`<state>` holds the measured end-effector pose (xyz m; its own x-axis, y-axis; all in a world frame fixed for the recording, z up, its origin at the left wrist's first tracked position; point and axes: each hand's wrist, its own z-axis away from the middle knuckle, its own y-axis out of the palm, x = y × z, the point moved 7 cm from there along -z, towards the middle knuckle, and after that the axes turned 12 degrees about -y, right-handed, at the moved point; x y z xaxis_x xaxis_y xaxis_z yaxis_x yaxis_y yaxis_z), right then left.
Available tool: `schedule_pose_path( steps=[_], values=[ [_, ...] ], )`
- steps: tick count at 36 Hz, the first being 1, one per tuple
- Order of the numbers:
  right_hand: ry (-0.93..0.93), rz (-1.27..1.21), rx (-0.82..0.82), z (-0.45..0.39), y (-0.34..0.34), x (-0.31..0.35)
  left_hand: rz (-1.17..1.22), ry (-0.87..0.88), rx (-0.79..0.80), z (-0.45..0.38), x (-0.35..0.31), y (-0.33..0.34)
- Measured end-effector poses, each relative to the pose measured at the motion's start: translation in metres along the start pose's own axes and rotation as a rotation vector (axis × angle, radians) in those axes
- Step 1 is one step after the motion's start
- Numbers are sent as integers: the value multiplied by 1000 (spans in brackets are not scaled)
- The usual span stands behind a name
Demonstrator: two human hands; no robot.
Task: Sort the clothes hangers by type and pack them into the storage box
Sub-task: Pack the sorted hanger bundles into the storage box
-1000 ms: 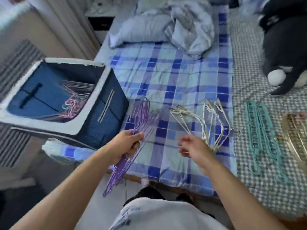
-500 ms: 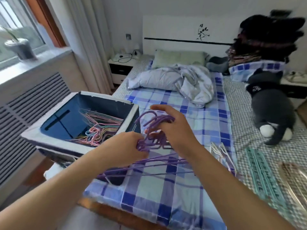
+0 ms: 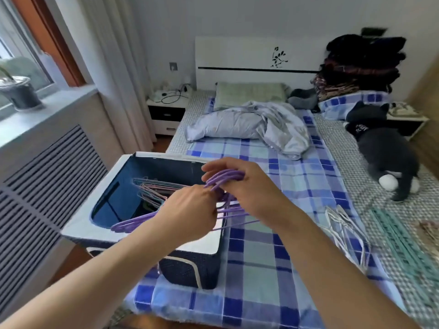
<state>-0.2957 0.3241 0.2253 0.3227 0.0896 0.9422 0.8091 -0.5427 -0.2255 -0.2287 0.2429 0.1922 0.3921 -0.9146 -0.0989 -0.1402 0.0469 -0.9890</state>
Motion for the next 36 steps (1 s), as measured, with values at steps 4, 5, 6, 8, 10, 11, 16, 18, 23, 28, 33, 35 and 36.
schedule_pose_path(
  steps=[4, 5, 6, 8, 10, 11, 16, 18, 23, 28, 33, 35, 36],
  values=[
    [50, 132, -283, -29, -5, -2, 30, -20, -100, -8, 10, -12],
    [71, 127, -342, -33, -6, -4, 33, -22, -148, -10, 11, -14],
    [86, 120, -381, -38, -6, -8, 22, -14, -198, -12, 12, -17],
    [105, 100, -417, -45, -4, -14, -14, 2, -276, -15, 13, -17],
    [132, 10, -437, -58, -1, -19, -35, -10, -335, -20, 22, -14],
    [155, -58, -454, -65, 0, -21, -62, -18, -370, -23, 30, -13],
    [175, -290, -522, -107, -6, -23, -146, -239, -589, -30, 92, -29],
    [184, -360, -618, -121, -17, -29, -33, -333, -718, -20, 110, -36],
    [281, -646, -846, -142, -21, -46, 733, -467, -659, -4, 103, -5],
    [320, -699, -858, -164, 16, -48, 1084, -442, -271, -52, 80, 21],
    [431, -759, -920, -174, 54, -60, 1161, -432, -149, -85, 117, 35],
    [455, -781, -928, -175, 62, -66, 1160, -420, -58, -89, 129, 43],
    [441, -758, -932, -179, 65, -68, 1209, -392, 36, -91, 135, 45]
  ],
)
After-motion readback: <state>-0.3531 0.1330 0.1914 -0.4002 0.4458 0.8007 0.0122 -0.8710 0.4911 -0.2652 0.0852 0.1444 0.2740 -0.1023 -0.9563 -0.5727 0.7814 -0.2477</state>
